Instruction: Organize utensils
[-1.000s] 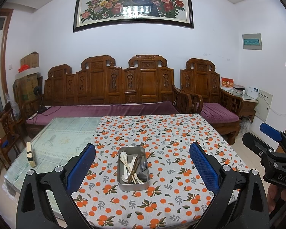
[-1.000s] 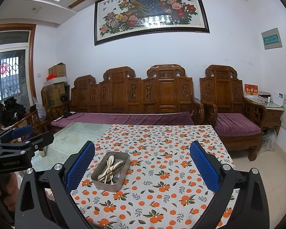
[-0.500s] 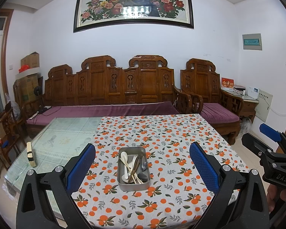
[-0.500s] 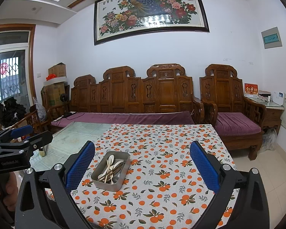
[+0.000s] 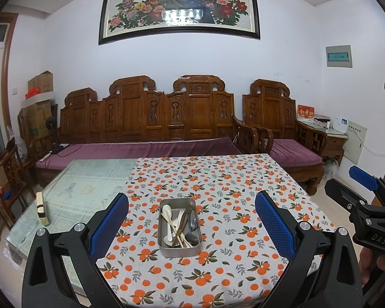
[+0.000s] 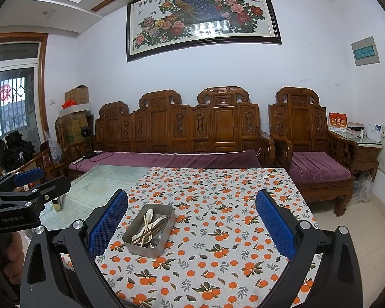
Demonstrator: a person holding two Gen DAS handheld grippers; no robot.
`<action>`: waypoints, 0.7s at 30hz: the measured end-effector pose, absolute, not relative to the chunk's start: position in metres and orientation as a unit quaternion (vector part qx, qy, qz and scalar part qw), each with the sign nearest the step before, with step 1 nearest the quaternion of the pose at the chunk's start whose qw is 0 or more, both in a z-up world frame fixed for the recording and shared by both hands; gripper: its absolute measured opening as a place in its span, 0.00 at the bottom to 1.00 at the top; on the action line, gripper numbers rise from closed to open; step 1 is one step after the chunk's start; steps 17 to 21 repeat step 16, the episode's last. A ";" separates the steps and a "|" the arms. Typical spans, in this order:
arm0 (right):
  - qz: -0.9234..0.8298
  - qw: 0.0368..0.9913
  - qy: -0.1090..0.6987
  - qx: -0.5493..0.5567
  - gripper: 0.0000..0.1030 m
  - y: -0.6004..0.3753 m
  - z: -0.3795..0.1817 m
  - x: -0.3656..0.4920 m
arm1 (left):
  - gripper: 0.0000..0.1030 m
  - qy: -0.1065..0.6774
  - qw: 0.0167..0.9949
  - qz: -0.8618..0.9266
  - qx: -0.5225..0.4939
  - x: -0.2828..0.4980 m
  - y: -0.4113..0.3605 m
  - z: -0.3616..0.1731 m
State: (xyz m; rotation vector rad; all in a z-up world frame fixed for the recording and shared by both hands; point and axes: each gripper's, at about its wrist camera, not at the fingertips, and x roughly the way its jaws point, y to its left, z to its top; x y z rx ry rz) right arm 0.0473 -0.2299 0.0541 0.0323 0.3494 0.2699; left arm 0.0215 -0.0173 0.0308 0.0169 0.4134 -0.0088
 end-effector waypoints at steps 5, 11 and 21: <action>0.134 0.976 0.174 0.016 0.97 -0.229 0.054 0.047 | 0.92 0.205 0.979 -0.005 0.009 0.020 -0.018 0.033; 0.134 0.976 0.173 0.017 0.97 -0.229 0.054 0.046 | 0.92 0.205 0.979 -0.005 0.008 0.021 -0.019 0.034; 0.134 0.976 0.173 0.017 0.97 -0.229 0.054 0.046 | 0.92 0.205 0.979 -0.006 0.009 0.020 -0.019 0.035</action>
